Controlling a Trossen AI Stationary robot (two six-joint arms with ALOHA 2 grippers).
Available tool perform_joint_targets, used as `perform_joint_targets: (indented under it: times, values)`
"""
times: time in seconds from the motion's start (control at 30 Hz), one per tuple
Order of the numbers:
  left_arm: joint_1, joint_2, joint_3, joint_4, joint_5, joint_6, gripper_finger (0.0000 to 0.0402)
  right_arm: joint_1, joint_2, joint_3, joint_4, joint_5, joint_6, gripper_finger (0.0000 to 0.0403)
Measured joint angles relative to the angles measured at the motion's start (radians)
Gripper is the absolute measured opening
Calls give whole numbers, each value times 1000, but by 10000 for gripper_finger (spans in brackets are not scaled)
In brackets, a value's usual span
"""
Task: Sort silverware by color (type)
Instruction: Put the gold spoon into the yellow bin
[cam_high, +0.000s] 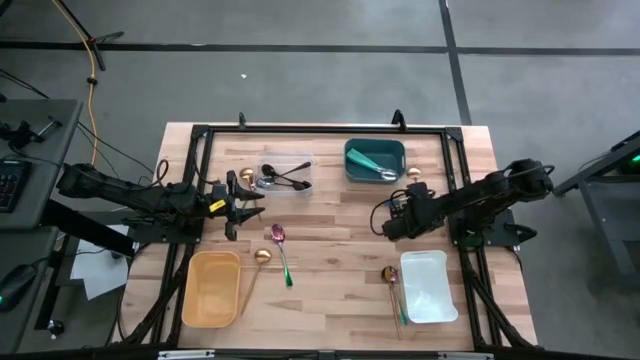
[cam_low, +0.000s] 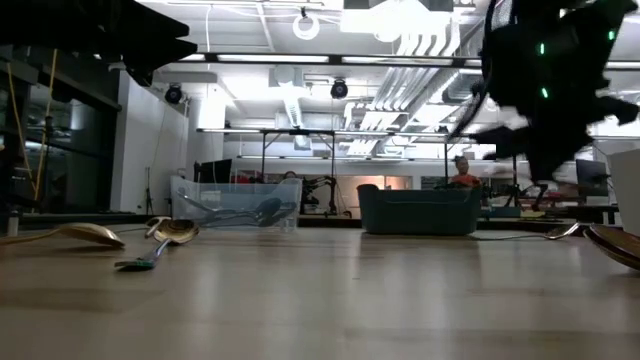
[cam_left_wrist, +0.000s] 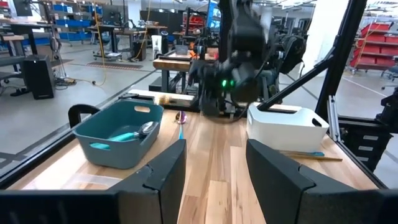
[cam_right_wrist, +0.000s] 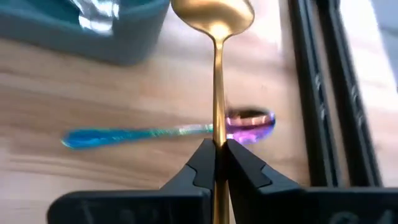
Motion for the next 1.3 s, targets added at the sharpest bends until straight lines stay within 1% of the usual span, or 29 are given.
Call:
perform_joint_targets:
  times: [0.07,0.13,0.27,0.37,0.47,0.57,0.63,0.77,0.87,0.93,1.03,1.1,1.17,1.3]
  values:
    - [0,0,0,-2,0,0,159,28,0,61,-65,61,20,12]
    - [0,0,0,-3,0,0,159,56,-1,107,-93,123,17,12]
    - [0,0,0,-5,0,-1,159,108,-1,189,-77,291,-9,12]
    - [0,0,0,-7,0,-1,159,138,-1,226,-38,374,-53,12]
    - [0,2,0,-8,0,-17,159,160,-1,242,-1,431,-92,12]
    - [0,2,0,-2,0,4,159,174,-1,233,112,476,-173,12]
    - [0,2,0,8,0,9,159,174,-2,210,225,484,-247,12]
    - [0,2,0,9,-3,30,159,169,-2,139,550,514,-485,12]
    - [0,5,0,9,-3,34,159,149,-2,88,809,506,-666,12]
    - [1,10,0,9,-5,35,159,135,-2,55,982,492,-817,12]
    - [7,29,0,16,-5,35,159,109,-2,19,1252,437,-1042,12]
    - [15,52,-1,42,-5,36,159,87,-2,-3,1430,368,-1196,12]
    - [24,90,-8,112,-5,36,159,60,-2,-26,1598,285,-1323,12]
    - [47,197,-34,270,6,77,159,4,1,-91,1930,83,-1495,12]
